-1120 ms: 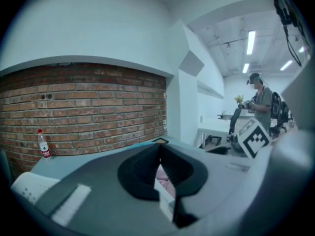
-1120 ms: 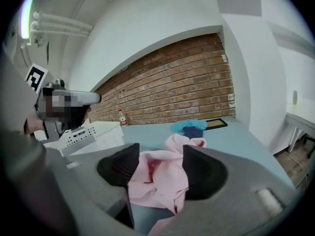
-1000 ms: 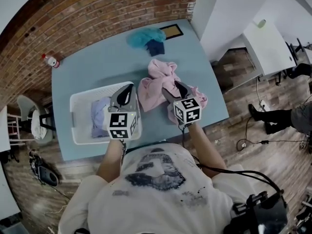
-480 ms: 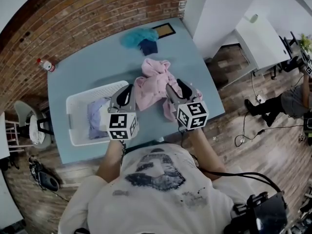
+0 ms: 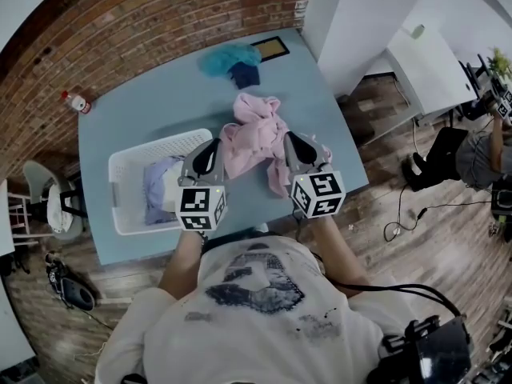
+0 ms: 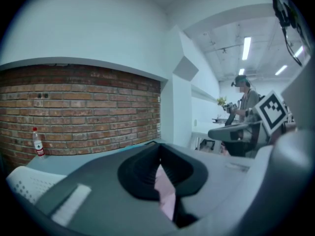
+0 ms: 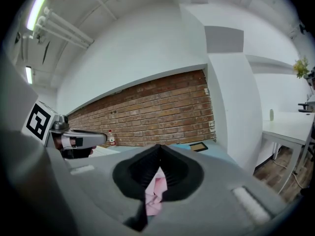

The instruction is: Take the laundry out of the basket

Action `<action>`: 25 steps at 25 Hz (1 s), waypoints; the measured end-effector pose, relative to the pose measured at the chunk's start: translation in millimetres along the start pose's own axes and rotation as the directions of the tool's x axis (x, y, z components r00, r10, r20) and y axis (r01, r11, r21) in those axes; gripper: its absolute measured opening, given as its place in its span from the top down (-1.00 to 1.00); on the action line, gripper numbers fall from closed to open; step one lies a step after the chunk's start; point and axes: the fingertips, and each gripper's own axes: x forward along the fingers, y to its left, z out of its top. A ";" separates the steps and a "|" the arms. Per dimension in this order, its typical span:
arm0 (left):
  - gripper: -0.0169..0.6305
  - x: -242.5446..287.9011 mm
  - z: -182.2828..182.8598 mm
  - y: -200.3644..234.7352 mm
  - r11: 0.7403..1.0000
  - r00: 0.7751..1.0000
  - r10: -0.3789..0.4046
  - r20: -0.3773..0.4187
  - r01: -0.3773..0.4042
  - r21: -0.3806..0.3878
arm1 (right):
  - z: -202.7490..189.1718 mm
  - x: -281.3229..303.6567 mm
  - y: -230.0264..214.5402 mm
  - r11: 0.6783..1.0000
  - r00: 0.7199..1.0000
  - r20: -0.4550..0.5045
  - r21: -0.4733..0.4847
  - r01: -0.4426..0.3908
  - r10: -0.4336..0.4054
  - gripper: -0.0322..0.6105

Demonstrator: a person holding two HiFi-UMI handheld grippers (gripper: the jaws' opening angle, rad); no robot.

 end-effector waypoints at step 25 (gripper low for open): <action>0.98 -38.5 -0.6 59.0 0.995 0.995 0.098 -0.008 -0.098 -0.008 | 23.9 25.0 67.7 0.990 0.990 0.020 0.018 -0.137 0.137 0.90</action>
